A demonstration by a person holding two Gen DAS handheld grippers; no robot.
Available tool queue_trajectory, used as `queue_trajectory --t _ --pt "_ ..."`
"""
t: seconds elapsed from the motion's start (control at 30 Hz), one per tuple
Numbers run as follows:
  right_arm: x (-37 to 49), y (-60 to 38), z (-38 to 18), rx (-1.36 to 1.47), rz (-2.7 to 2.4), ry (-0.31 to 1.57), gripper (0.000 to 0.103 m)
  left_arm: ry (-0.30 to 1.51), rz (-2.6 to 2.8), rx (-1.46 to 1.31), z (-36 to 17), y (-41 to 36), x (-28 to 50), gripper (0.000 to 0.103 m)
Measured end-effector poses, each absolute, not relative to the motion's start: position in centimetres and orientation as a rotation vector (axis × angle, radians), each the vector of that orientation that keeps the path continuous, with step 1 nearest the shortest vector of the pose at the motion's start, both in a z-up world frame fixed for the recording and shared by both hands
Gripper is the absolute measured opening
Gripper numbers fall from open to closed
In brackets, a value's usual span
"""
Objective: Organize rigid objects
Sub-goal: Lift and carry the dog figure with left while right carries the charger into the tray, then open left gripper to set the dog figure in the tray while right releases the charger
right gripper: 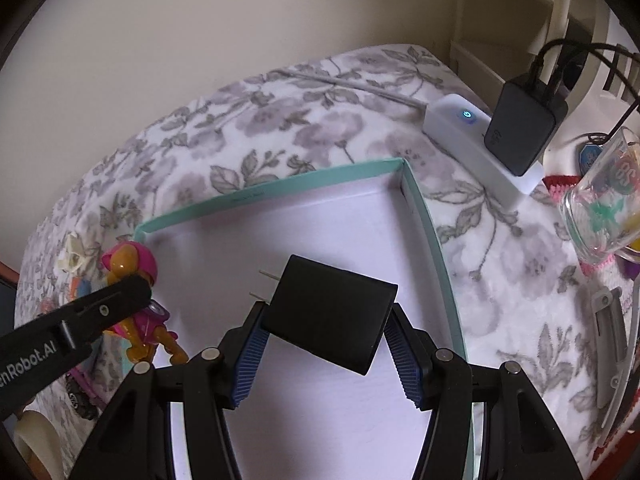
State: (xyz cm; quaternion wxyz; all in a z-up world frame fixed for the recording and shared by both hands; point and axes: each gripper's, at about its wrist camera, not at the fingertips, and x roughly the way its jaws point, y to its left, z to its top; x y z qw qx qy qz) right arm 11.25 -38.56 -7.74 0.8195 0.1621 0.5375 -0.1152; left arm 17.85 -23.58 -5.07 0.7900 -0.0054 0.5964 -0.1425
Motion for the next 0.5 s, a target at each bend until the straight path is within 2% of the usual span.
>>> queue_trajectory --t 0.37,0.5 --pt "11.4 -38.0 -8.2 0.332 -0.23 1.166 0.062 1.278 -0.303 -0.018 -4.6 -23.2 17.5 0.033" --pt "11.3 -37.7 -8.7 0.322 -0.232 1.177 0.062 1.256 -0.287 -0.008 -3.9 -22.7 17.3 0.042"
